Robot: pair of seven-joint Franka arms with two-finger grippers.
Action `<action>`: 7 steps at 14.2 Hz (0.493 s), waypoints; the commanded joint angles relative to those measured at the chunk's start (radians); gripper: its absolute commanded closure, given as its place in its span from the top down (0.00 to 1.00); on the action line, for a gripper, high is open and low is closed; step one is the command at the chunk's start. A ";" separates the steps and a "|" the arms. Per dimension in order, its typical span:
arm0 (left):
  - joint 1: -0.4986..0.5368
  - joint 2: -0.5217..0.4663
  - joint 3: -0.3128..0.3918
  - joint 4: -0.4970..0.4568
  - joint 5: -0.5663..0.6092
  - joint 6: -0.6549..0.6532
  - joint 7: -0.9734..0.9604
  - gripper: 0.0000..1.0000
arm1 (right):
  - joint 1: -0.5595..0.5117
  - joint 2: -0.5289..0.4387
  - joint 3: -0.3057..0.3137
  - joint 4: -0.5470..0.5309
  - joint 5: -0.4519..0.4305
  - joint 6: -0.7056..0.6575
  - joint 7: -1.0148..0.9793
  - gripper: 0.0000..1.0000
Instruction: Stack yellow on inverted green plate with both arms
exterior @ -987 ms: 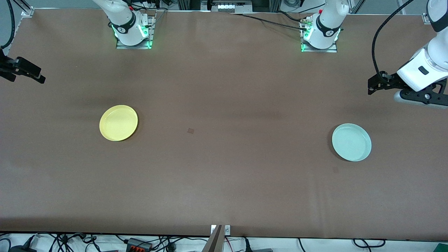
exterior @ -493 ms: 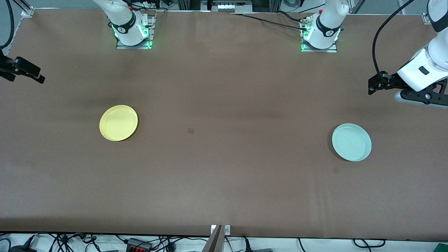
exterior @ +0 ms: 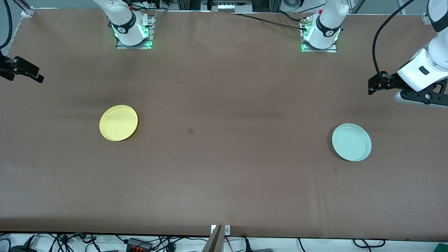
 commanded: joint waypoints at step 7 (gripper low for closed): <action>0.003 0.043 -0.003 0.067 0.011 -0.060 -0.007 1.00 | -0.022 -0.007 0.007 -0.003 0.005 -0.011 -0.026 1.00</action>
